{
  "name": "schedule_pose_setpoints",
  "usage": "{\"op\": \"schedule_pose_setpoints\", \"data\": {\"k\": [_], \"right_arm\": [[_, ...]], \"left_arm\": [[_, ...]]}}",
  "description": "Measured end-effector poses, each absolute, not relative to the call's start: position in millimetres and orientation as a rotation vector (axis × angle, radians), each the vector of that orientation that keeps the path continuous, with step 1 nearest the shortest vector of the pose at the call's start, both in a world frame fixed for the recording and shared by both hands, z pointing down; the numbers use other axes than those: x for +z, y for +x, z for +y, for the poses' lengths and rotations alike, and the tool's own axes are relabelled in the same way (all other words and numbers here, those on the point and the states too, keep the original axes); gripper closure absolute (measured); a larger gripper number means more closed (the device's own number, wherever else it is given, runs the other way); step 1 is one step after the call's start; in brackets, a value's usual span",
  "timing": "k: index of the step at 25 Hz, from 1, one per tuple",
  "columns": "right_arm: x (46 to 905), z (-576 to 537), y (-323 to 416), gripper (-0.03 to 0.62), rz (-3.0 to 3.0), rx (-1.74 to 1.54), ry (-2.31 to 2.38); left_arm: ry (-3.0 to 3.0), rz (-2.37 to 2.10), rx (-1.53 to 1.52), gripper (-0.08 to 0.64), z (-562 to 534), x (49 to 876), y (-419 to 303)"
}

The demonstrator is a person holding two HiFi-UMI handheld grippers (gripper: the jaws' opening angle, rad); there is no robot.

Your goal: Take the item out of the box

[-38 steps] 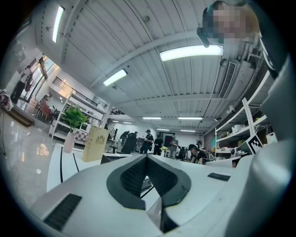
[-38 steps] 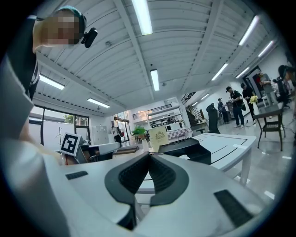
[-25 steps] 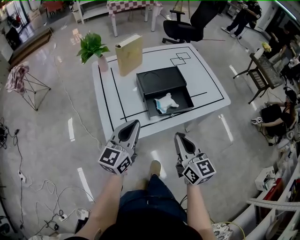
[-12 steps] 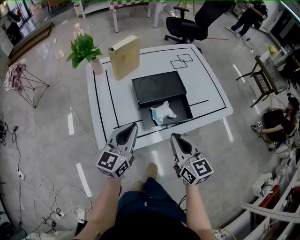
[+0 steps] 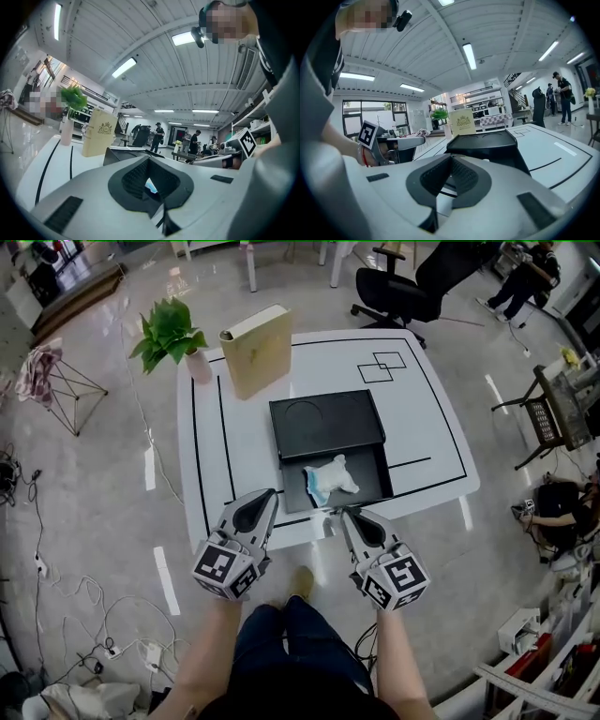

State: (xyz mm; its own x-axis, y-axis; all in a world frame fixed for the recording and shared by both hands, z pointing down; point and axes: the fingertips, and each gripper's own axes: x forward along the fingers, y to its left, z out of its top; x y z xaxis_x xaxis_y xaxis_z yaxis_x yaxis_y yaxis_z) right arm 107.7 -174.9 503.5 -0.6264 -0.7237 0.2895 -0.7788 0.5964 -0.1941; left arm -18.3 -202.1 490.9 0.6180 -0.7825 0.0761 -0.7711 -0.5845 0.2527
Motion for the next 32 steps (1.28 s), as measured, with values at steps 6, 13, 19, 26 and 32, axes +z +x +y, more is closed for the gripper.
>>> {"op": "schedule_pose_setpoints", "data": {"k": [6,13,19,26,32], "right_arm": [[510.0,-186.3,108.2,0.592,-2.643,0.471,1.152],[514.4,-198.6,108.0,0.592,-2.643,0.494,1.086],[521.0,-210.2,108.1,0.592,-2.533,0.434,0.956],[535.8,-227.2,108.1,0.579,-2.378,0.25,0.752],[551.8,-234.5,103.4,0.536,-2.244,0.093,0.481]], "left_arm": [[2.547,-1.313,-0.046,0.557,-209.6,492.0,-13.4],[2.551,-1.336,-0.002,0.557,-220.0,492.1,-9.9],[2.541,-1.366,0.13,0.557,-229.5,507.2,-13.9],[2.519,-1.373,0.133,0.557,-243.4,510.9,-19.0],[2.525,-1.342,0.133,0.557,-247.5,518.1,-13.0]]}}
